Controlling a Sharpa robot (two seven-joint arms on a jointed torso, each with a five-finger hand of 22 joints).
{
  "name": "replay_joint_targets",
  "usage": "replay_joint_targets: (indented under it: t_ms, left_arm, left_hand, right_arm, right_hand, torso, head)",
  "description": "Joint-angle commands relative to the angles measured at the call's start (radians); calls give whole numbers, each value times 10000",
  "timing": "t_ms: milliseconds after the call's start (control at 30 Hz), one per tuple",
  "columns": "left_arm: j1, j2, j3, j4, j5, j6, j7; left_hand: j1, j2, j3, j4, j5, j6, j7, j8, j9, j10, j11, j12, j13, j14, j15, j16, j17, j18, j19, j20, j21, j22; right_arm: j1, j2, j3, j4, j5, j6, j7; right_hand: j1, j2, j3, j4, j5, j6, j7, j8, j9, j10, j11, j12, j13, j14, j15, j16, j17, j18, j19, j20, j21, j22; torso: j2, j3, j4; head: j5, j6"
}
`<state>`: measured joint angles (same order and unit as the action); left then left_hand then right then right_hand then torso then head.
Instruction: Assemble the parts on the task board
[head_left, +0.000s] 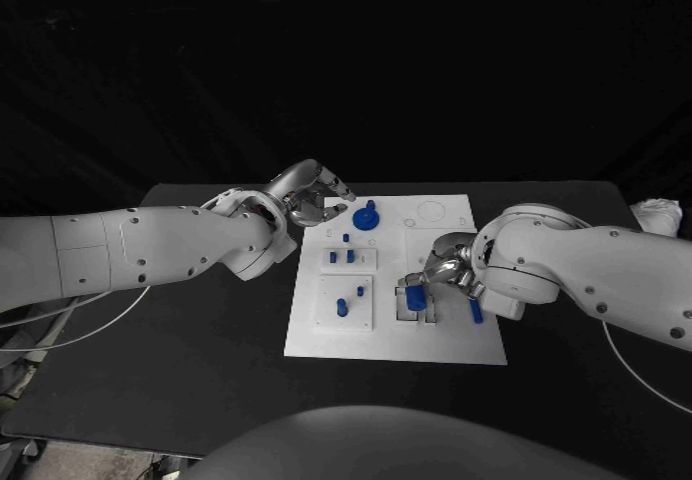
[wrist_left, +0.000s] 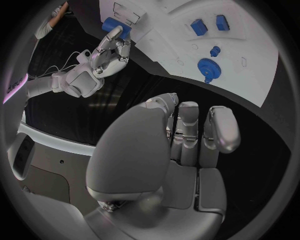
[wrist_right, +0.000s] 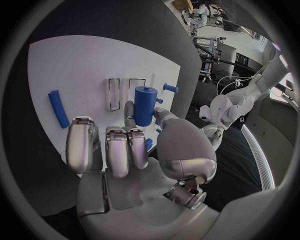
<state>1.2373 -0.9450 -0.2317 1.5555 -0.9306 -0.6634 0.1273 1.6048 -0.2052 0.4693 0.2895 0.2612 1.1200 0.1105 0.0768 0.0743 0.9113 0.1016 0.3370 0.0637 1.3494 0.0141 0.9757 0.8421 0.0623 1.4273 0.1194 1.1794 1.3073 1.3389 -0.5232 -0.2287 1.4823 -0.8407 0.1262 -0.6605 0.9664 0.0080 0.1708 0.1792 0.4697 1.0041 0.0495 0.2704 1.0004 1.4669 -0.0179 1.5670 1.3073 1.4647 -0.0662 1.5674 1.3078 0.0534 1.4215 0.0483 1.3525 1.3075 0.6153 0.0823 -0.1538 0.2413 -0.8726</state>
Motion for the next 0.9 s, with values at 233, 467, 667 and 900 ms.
replay_joint_targets:
  t_ms: [233,467,667,900]
  left_arm:
    - [0,28,6,20,38,116,33]
    - [0,18,6,26,38,126,18]
    - [0,36,6,19,38,145,13]
    - [-1,45,6,16,38,165,5]
  left_hand:
    - [-78,-5,77,12,41,-17,61,-44,10,43,4,70,6,-79,8,22,14,156,-83,-22,-60,1605]
    - [-78,-5,77,12,41,-17,61,-44,10,43,4,70,6,-79,8,22,14,156,-83,-22,-60,1605]
    - [-71,4,97,4,51,-17,53,-43,11,47,14,76,6,-80,15,28,16,154,-81,-19,-51,1607]
    - [-66,8,107,1,57,-17,52,-43,11,48,18,79,7,-79,18,33,20,153,-81,-18,-47,1608]
  right_arm:
    - [-193,151,0,-122,-74,402,0]
    - [-304,195,-2,-217,-143,473,-32]
    - [-360,187,-2,-244,-157,512,-48]
    - [-397,198,-2,-270,-161,492,-50]
  right_hand:
    - [-30,-63,557,-504,-59,-71,-43,-85,46,1039,6,38,2635,1061,5,34,2630,88,-99,-11,-73,1797]
    - [-67,-86,602,-554,-322,-87,-18,-109,112,1039,24,38,2635,1061,17,34,2630,97,-126,2,-122,1785]
    - [-506,3,504,-283,-1088,-60,25,-155,194,1039,63,38,2635,1061,50,34,2630,100,-131,32,-161,1780]
    - [-880,66,320,-55,-2257,-44,44,-228,294,1039,79,38,2635,1061,64,34,2630,102,-116,51,-194,1779]
  torso:
    - [2,1,-11]
    - [1,0,-9]
    - [1,0,-8]
    - [-1,0,-5]
  head:
    - [52,0]
    - [46,0]
    - [42,0]
    - [46,0]
